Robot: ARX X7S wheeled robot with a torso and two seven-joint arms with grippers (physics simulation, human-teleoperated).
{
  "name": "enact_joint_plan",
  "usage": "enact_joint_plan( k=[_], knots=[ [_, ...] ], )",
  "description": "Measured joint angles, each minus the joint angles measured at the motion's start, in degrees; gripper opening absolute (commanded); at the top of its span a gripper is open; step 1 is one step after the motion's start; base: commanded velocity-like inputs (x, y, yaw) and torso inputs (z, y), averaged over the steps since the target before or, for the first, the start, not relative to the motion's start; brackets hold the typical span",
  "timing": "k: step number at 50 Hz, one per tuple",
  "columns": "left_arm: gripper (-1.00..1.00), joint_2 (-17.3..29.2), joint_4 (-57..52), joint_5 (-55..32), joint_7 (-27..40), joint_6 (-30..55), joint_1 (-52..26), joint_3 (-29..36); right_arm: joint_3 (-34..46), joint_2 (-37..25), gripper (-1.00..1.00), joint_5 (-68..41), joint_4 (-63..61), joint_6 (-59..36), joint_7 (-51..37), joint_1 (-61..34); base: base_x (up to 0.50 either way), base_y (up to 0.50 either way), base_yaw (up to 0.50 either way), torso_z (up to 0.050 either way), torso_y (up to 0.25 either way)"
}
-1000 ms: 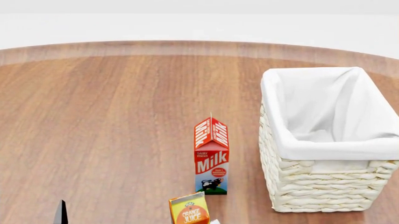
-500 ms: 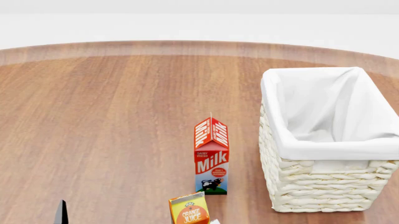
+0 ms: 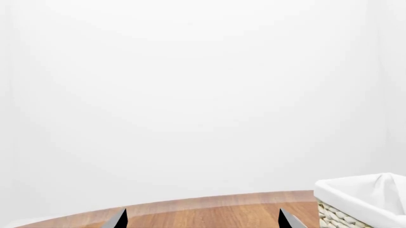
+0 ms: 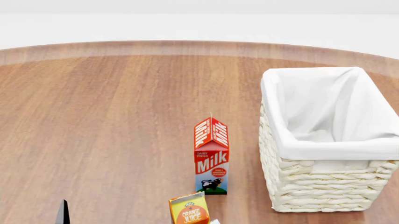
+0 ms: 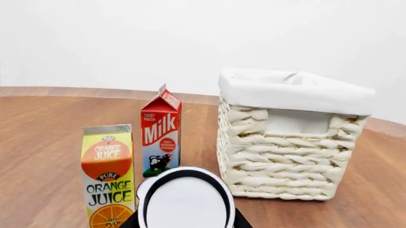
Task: Pick up the tomato sauce, and put it in the basket.
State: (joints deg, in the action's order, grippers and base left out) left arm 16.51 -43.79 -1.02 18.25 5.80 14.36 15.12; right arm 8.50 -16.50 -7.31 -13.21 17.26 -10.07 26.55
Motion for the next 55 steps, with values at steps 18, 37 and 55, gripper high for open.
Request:
enact_joint_plan(
  k=[18, 37, 55],
  knots=[
    [1.00, 0.73, -0.07, -0.66, 0.77, -0.09, -0.06, 0.15, -4.30, -3.19, -1.00, -2.34, -20.02, -12.08, -4.00, -7.51, 0.00, 0.00, 0.00, 0.000, 0.000],
    [1.00, 1.37, -0.22, -1.24, 1.54, 0.11, -0.37, 0.24, -3.95, -4.64, -1.00, -5.65, -24.67, -32.12, -6.16, -30.95, 0.00, 0.00, 0.00, 0.000, 0.001],
    [1.00, 1.91, -0.15, -1.79, 2.12, 0.26, -0.81, 0.37, -1.71, -2.58, -1.00, -6.34, -4.32, -38.54, -4.51, -55.62, 0.00, 0.00, 0.00, 0.000, 0.000]
  ],
)
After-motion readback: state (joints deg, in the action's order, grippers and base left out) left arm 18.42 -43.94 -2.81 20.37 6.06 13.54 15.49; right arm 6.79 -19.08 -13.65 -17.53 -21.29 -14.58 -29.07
